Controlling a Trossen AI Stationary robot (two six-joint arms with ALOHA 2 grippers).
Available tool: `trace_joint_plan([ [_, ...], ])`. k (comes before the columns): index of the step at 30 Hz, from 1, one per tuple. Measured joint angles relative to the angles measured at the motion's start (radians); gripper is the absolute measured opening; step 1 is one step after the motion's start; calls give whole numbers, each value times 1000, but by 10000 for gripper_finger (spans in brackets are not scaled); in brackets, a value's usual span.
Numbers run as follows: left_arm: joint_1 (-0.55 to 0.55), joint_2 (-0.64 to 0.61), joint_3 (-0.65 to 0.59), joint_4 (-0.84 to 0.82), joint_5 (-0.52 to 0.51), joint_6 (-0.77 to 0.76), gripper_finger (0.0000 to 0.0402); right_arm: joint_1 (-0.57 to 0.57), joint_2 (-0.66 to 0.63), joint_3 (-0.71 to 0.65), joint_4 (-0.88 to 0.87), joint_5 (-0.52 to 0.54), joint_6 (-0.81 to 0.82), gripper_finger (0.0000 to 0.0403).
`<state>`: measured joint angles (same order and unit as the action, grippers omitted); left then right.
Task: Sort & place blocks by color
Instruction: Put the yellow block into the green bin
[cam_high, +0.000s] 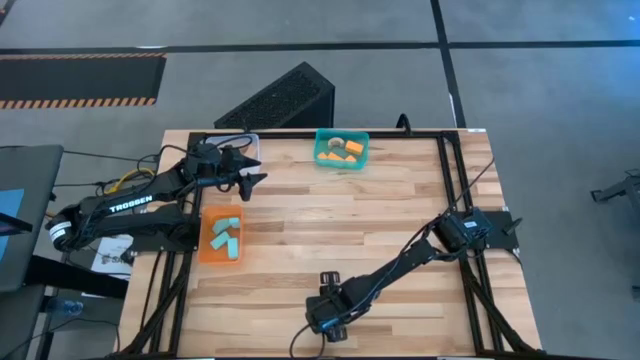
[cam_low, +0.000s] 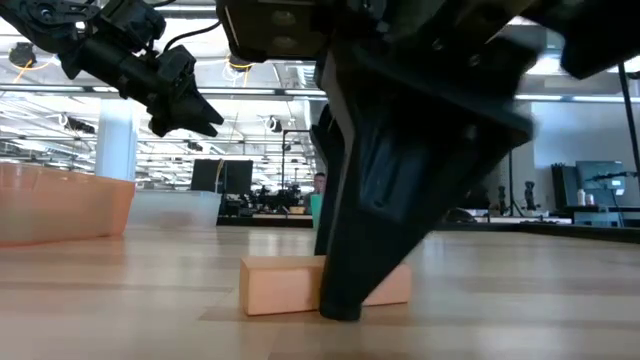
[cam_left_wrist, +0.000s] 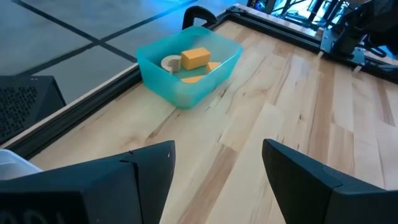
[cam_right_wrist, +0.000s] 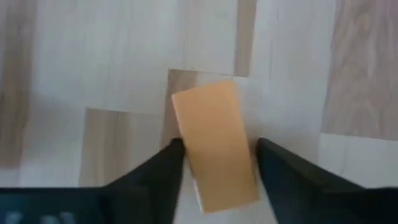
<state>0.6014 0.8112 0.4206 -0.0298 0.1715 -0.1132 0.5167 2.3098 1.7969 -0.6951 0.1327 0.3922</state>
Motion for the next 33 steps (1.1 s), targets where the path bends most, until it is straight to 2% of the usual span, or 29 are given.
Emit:
trace_joint_plan([
  [6,0,0,0,-12,1,1,226,-16,-14,0,-9,-31,-2,108],
  [13,0,0,0,-12,8,9,226,-63,-137,-1,-82,-8,-97,107],
  [19,-5,0,0,-16,8,13,226,-116,-315,-44,-268,253,-221,107],
  [22,-15,0,0,-16,8,19,226,-176,-441,-169,-247,312,-291,107],
  [27,-29,0,0,-14,7,22,226,-341,-667,-464,-28,303,-448,108],
  [33,-35,1,0,18,5,79,226,-620,-837,-763,361,125,-686,108],
])
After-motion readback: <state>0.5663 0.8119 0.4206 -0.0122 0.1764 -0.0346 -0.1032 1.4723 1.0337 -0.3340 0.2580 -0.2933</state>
